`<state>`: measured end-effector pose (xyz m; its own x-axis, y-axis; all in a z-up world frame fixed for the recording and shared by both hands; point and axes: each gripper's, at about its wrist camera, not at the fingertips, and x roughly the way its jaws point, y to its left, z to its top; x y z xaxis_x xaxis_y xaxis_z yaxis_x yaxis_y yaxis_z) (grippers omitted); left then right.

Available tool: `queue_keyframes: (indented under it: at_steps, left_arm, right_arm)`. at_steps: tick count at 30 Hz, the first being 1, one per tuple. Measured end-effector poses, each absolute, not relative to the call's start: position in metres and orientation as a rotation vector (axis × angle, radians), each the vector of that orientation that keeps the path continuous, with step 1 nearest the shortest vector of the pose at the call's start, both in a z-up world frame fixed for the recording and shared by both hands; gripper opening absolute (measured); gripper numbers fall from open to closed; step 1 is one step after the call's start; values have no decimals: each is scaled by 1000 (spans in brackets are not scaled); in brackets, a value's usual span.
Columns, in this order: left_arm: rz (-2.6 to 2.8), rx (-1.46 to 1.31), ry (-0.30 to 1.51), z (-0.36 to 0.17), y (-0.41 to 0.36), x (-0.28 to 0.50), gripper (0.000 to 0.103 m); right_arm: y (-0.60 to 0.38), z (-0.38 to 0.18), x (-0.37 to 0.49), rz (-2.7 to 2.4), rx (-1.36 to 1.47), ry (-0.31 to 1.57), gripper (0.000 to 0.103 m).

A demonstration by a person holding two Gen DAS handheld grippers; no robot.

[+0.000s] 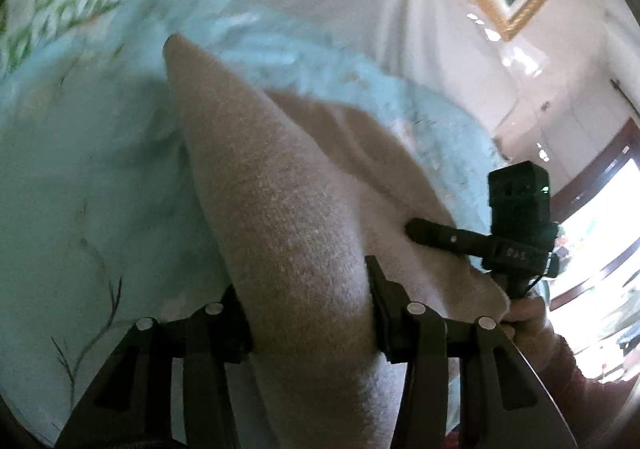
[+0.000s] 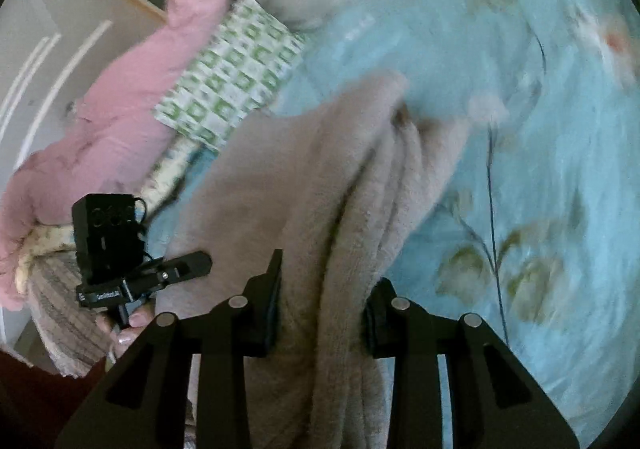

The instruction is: Fold small clothes

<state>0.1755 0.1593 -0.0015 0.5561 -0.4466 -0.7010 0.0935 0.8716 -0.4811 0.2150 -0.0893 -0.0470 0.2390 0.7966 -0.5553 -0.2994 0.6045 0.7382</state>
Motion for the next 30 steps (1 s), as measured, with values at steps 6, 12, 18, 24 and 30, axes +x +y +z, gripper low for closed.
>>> queue_keyframes:
  at_steps: [6, 12, 18, 24, 30]
  left_arm:
    - [-330, -497, 918, -14, 169, 173, 68]
    - [-263, -505, 886, -5, 193, 180, 79]
    - [-178, -615, 884, -12, 229, 221, 81]
    - [-117, -644, 900, -25, 238, 262, 69]
    - [-114, -415, 876, -3, 198, 282, 22]
  right_arm:
    - [-102, -61, 209, 761, 602, 1101, 52]
    - [-123, -16, 213, 582, 506, 967, 63]
    - [-99, -8, 256, 626, 511, 982, 44]
    - [-71, -27, 278, 634, 449, 1055, 10]
    - [-97, 1, 273, 594, 428, 931, 8]
